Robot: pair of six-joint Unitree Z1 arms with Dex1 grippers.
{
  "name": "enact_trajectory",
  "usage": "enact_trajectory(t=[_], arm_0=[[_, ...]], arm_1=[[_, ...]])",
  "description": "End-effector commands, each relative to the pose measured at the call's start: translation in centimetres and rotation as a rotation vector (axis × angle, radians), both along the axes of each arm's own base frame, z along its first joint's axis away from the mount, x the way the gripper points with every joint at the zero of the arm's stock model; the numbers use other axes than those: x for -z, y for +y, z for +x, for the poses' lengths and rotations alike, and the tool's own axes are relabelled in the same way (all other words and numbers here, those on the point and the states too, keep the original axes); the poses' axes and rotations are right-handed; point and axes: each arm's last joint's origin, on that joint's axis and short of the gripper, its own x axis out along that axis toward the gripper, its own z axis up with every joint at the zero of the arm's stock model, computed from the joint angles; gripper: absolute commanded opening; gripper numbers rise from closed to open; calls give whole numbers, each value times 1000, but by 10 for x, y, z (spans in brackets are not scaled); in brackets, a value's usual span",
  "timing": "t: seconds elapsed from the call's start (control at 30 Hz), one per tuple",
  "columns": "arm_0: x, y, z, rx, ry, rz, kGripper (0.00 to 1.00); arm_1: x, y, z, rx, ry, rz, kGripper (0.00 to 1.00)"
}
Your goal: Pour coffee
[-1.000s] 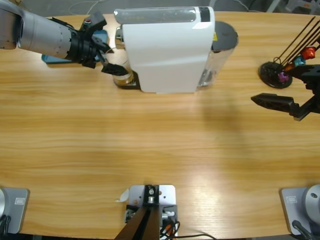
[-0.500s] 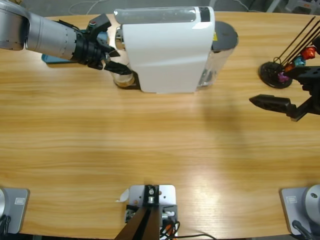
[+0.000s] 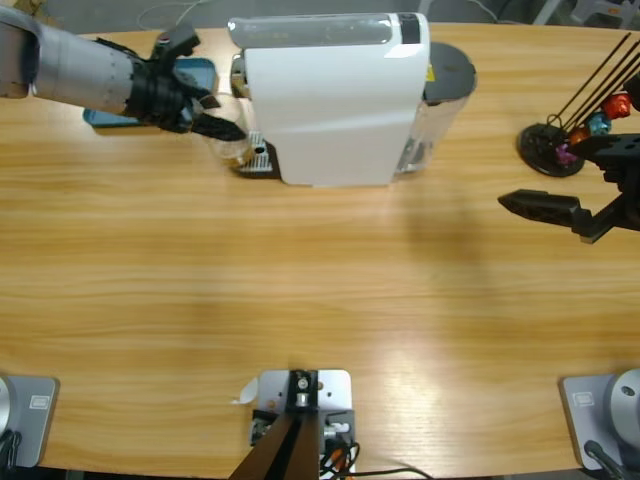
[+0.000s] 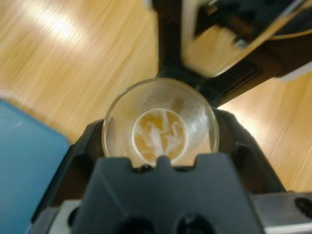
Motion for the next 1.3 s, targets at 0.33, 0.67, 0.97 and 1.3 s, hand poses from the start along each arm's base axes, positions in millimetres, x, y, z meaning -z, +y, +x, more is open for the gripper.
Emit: enact_trajectory(t=[0.33, 0.67, 0.97, 1.3], arm_0=[[-2, 113, 79, -715, -7, -76, 0], [24, 110, 117, -777, 23, -53, 0], [37, 109, 112, -787, 47, -13, 0], [48, 106, 107, -799, 70, 21, 619]], arm_1=[[13, 4, 1, -8, 45, -19, 1000], [21, 11, 7, -9, 71, -42, 1000], [28, 17, 12, -15, 88, -44, 1000], [27, 14, 10, -14, 83, -40, 1000]])
